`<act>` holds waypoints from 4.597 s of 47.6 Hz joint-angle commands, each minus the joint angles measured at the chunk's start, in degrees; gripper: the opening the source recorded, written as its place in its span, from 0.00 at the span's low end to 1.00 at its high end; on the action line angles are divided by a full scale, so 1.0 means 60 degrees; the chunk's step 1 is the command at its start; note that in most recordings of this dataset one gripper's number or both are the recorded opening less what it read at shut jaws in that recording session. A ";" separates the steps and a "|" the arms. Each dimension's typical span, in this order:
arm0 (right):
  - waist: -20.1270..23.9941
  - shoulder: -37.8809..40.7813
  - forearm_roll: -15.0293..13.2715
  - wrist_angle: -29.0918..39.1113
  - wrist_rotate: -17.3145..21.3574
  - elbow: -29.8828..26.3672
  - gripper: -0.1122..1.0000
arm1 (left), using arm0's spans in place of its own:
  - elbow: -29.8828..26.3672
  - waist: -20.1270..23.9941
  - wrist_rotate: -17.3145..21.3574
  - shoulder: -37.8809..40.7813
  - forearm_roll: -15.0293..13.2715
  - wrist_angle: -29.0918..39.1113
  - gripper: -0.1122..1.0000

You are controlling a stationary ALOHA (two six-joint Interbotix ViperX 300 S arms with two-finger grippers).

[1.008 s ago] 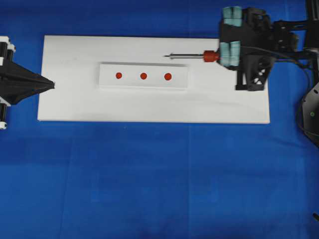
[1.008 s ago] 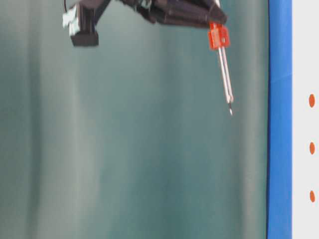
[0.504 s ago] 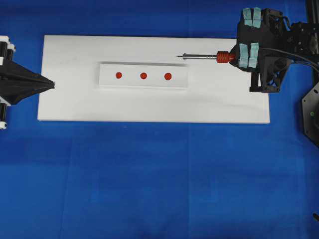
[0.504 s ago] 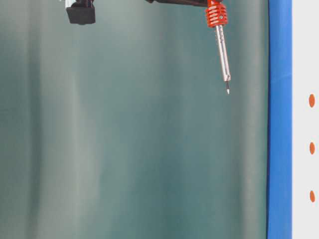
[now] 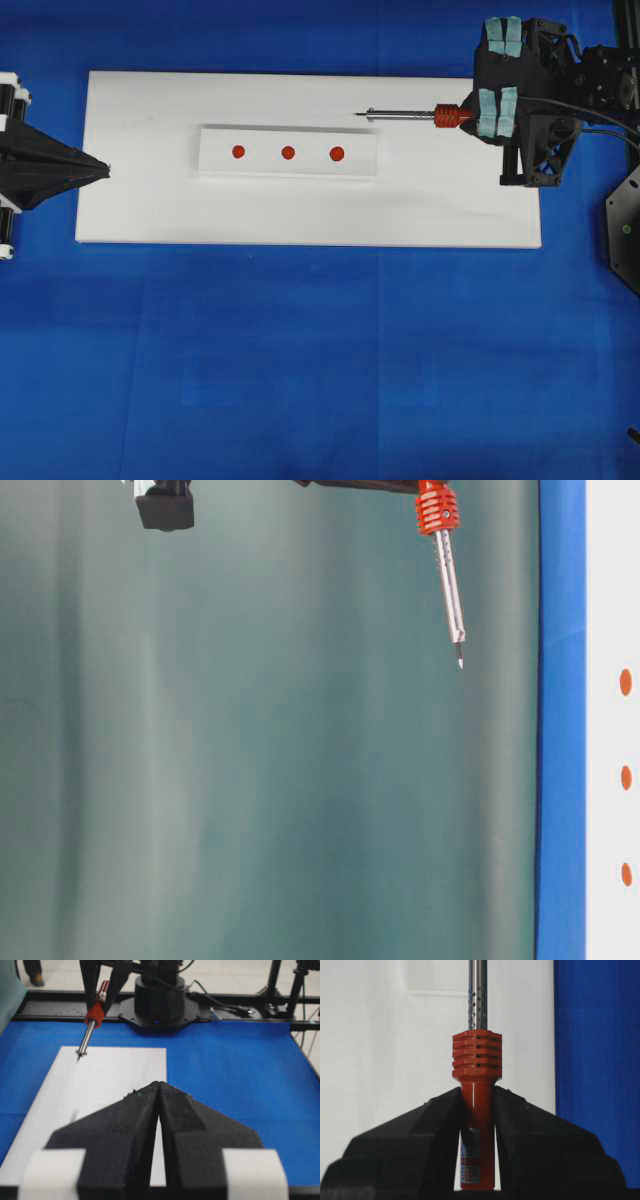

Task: Touch the tip of the soldering iron to the mark.
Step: 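Move the iron right and lower its tip onto the rightmost dot, then hold the iron tip on the rightmost red dot, then lift the iron and carry it back to the front of the table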

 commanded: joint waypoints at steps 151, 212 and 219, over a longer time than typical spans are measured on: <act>0.0044 0.2827 0.0161 -0.1772 -0.0044 0.0249 0.16 | -0.0161 0.0015 0.0059 0.0029 0.0015 -0.0088 0.10; 0.0059 0.0630 0.0132 0.0161 0.0015 -0.1069 0.16 | -0.0176 0.0029 -0.0015 0.0029 0.0015 -0.0176 0.10; 0.0103 0.0601 0.0234 0.0205 0.0161 -0.1055 0.16 | -0.0176 0.0015 -0.0015 0.0029 0.0015 -0.0176 0.10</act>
